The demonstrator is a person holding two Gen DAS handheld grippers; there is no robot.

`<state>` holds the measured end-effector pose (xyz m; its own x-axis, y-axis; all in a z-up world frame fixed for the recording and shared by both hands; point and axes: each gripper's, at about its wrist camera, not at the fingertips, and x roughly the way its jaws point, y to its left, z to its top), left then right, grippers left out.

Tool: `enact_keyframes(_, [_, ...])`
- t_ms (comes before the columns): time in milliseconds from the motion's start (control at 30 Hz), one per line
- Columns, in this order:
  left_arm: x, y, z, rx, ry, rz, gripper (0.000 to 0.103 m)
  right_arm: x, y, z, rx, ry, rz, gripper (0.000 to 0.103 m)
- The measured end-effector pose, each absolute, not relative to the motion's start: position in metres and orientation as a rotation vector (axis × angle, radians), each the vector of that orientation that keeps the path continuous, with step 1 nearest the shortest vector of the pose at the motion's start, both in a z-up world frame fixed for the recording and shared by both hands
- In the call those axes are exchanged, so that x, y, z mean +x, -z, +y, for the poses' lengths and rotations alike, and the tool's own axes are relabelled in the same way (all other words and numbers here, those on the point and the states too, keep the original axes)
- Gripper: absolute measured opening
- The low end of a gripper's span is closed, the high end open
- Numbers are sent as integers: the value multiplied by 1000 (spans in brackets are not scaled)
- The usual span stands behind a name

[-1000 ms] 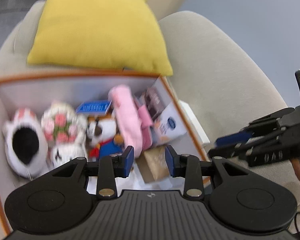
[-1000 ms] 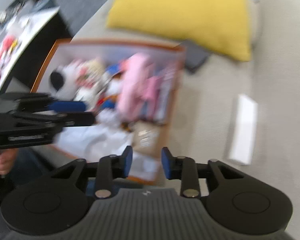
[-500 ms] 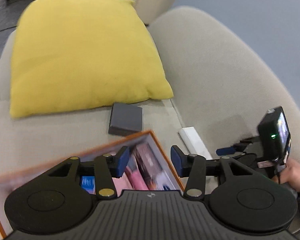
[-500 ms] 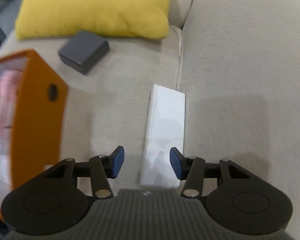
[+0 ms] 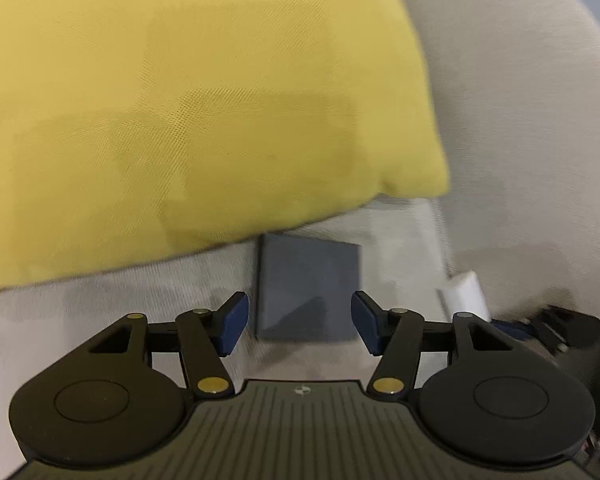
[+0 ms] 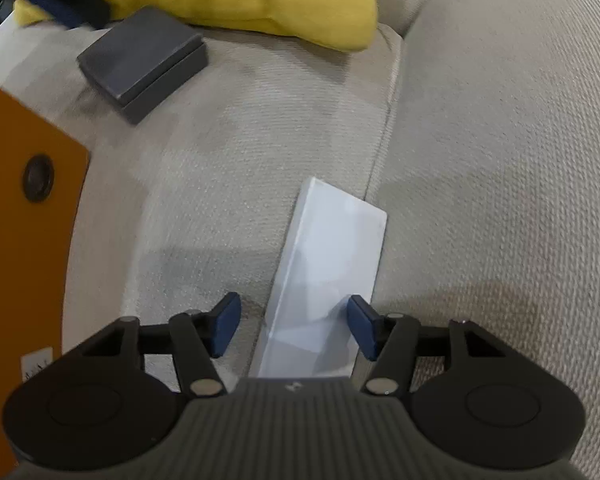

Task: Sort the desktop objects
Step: 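Grasp the dark grey box with the left tool while the right tool grasps the white box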

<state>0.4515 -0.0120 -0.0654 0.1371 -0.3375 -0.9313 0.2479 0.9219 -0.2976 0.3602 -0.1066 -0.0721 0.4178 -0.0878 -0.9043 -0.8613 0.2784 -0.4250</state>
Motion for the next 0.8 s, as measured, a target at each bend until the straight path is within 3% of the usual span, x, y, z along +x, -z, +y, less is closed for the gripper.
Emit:
enact_keyframes(133, [466,88,-18,-50,431,1420,68,356,78,-105,-1232,-663,990,66])
enact_keyframes(167, [468,93,-20,-48,438,1425,75,354,80,-105,-1246,-663,975,68])
enact_keyframes(433, [468,109,-19,-153,480,1436,84,349,85,-107,-1263,-676,927,70])
enact_keyframes(667, [466,106,-27,-163,468,1449,77,349,84,-107,-1261,-686,910,69])
enact_keyframes(800, [463,91,-33,-118,451,1435,66,355,75,-107,-1240,-666,917,52])
